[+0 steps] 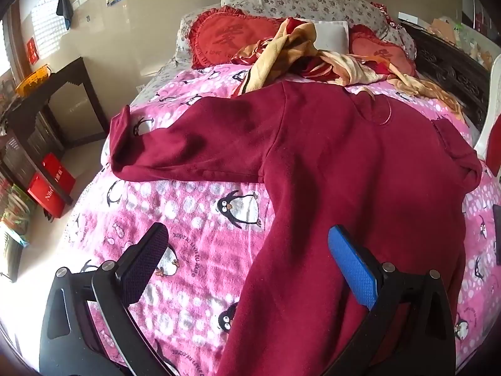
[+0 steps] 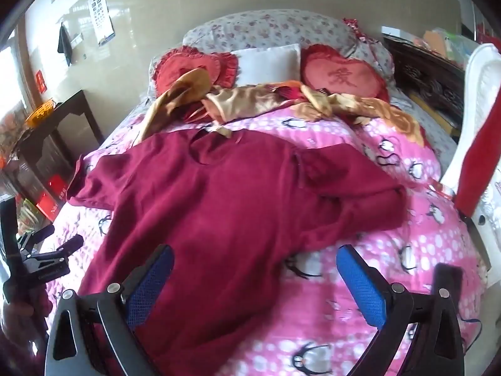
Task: Fold small clothes
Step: 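Move both tools over the spread maroon sweatshirt toward a sleeve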
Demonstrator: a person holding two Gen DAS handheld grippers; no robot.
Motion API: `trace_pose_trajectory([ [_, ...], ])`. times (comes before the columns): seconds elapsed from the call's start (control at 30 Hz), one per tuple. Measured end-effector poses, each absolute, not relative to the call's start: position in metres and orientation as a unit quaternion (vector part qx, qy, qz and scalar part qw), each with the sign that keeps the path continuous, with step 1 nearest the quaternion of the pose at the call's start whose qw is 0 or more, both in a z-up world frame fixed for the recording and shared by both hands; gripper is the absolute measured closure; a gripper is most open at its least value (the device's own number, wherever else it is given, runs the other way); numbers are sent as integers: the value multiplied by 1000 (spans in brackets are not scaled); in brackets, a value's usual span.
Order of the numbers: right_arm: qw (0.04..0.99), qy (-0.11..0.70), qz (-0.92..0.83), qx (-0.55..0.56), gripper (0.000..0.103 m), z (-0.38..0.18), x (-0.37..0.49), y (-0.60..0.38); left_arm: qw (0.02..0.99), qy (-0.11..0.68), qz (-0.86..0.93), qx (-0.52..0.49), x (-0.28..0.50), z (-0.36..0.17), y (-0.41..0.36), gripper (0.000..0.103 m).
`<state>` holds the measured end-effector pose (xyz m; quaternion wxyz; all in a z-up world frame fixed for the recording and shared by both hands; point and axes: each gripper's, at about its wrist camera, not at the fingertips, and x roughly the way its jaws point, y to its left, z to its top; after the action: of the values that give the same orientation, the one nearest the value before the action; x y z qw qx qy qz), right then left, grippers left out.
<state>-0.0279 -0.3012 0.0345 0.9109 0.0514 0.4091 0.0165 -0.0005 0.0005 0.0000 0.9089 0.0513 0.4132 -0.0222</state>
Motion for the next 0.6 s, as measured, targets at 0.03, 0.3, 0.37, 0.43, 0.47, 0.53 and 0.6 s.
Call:
trace_pose_trajectory([
  [0.03,908,415,18,50,0,33,-24,-292,909,413,-22,50,-1,1,1,0],
  [0.3,908,412,39,61,0,34,-22,-255,911,409,-14,40,-3,13,16,1],
  [0.37,911,406,38,65,0,35,-24,-250,915,402,-11,36,-6,18,19,1],
  [0.43,915,397,35,62,0,39,-27,-245,918,394,-6,28,-5,25,23,1],
  [0.47,916,394,35,60,0,40,-27,-243,919,394,-3,25,-5,27,23,1],
  [0.53,922,382,42,54,0,47,-28,-239,921,389,4,20,-7,32,25,1],
  [0.6,922,381,47,48,0,52,-26,-237,922,388,10,13,-8,37,26,1],
])
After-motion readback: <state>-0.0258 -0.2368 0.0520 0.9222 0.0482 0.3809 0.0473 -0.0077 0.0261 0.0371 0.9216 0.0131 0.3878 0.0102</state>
